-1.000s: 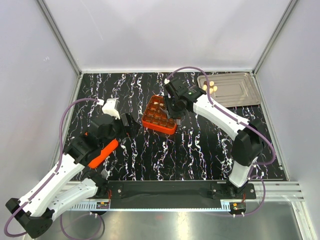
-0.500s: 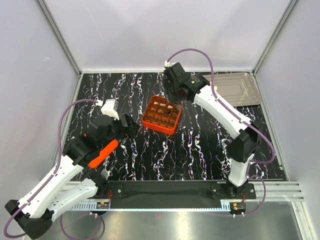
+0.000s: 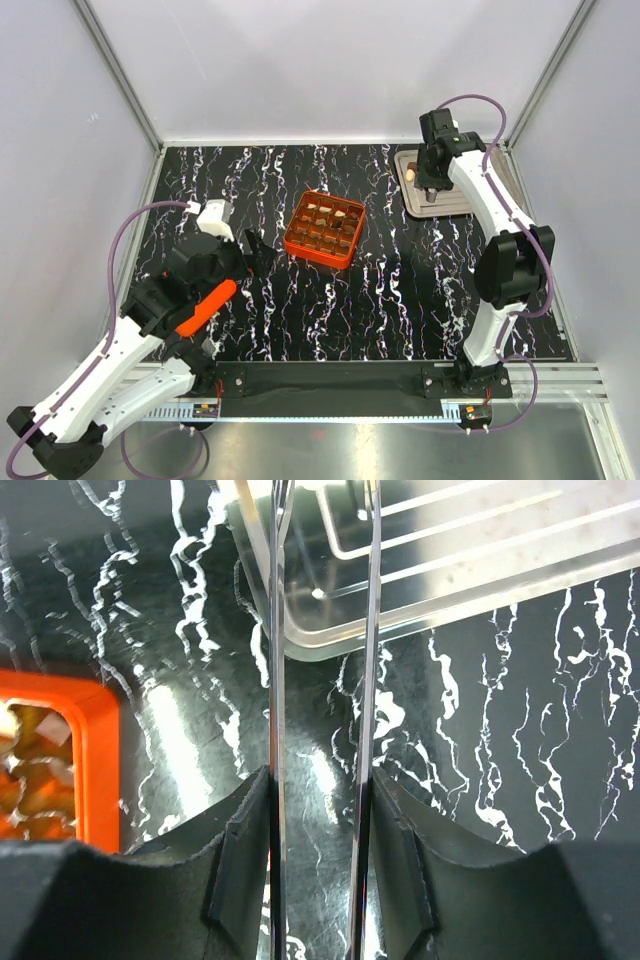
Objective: Pack the chocolate
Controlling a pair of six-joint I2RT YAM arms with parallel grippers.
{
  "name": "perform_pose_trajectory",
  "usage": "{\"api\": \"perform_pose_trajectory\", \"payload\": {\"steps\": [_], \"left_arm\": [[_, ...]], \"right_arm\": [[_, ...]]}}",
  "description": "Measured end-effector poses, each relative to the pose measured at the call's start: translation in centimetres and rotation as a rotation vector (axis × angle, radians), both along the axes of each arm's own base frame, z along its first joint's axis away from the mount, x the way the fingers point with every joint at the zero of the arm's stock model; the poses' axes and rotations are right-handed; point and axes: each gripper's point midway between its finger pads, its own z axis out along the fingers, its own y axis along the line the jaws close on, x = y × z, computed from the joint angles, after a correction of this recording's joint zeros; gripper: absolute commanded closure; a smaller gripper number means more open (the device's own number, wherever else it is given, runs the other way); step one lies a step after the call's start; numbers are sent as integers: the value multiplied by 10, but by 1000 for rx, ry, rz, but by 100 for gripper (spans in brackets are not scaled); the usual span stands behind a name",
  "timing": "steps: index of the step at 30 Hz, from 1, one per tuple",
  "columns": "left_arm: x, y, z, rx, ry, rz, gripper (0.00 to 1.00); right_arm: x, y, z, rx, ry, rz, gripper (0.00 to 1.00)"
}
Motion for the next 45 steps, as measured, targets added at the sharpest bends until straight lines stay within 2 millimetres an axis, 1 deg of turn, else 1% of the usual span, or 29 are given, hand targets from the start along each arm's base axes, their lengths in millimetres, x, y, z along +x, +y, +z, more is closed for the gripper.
{"api": "perform_pose_trajectory", "payload": {"steps": [2,7,13,18,31,37,45], "left_arm": [[0,0,-1,3,3,0,1],[2,-1,-3,9,11,1,1],[4,-1,-7,20,19,7,1],[5,-1,-9,26,25,10,1],[7,-2,-13,40,38,15,1],[9,-2,-18,51,52,17,1],[9,-2,-18,52,52,17,1]], "right_arm": [[4,-5,-5,4,6,-12,53],[13,-1,-25,39,23,0,53],[11,2,-51,55,66,10,53],[13,-3,-64,52,82,-2,53],[24,-12,-81,86,87,-21,55],[26,-15,-84,103,89,-23,59],[24,-15,-83,99,98,-18,61]]}}
